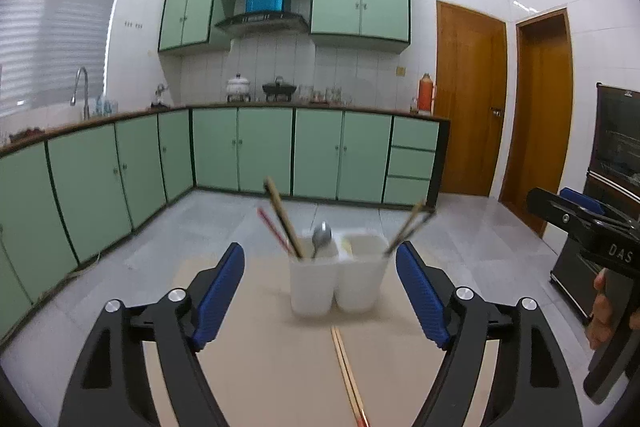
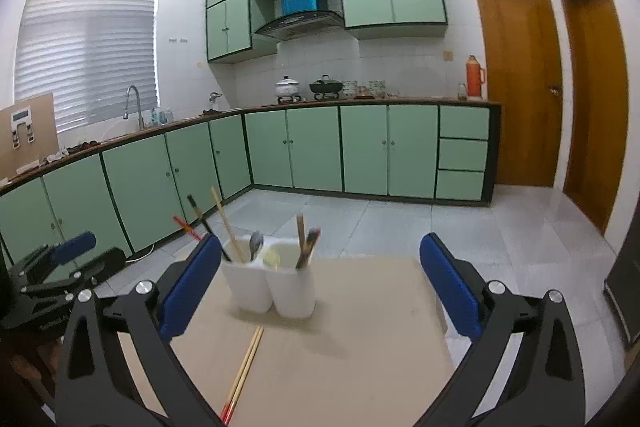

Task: Organize utensils
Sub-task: 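Open both grippers and pull back from the holder, then lower the right gripper and close it on a red-patterned chopstick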

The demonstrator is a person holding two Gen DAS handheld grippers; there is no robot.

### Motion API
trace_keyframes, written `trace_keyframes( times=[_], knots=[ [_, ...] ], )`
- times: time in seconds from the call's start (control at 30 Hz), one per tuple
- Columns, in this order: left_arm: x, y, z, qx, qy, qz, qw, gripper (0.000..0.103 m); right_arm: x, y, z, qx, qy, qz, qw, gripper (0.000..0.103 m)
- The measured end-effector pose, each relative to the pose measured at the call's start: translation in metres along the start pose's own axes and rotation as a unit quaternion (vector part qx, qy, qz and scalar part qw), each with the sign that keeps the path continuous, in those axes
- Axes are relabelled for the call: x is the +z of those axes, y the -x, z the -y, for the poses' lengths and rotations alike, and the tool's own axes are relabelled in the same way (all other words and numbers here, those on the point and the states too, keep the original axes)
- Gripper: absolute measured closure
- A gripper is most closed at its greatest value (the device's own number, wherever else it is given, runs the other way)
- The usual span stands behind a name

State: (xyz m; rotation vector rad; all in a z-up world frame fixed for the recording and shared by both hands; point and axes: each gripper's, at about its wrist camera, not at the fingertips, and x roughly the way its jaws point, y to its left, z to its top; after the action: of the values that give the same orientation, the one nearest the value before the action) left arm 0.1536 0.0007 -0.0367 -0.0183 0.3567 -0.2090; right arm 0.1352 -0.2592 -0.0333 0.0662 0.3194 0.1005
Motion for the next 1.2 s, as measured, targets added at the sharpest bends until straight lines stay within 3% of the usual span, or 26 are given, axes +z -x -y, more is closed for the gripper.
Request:
trace_keyframes(
  times=[0.3,0.5,0.87,1.2],
  knots=[
    [-0.06,0.015,-0.002,0.019,-0.005,-0.054,0.9984,0.026,-0.069,0.014,-0.013,-0.003,-0.018,-0.05,0.999,0.006],
    [-0.095,0.021,-0.007,0.023,-0.007,-0.07,0.9972,0.026,-0.102,0.016,-0.035,-0.008,0.007,-0.047,0.999,0.006],
    [-0.125,0.035,-0.015,0.035,-0.015,-0.064,0.9972,0.026,-0.134,0.011,-0.055,0.002,0.003,-0.076,0.997,0.006],
    [-0.142,0.041,-0.041,0.062,-0.007,-0.085,0.9944,0.026,-0.177,-0.006,-0.073,0.006,0.015,-0.137,0.99,0.006]
  ],
)
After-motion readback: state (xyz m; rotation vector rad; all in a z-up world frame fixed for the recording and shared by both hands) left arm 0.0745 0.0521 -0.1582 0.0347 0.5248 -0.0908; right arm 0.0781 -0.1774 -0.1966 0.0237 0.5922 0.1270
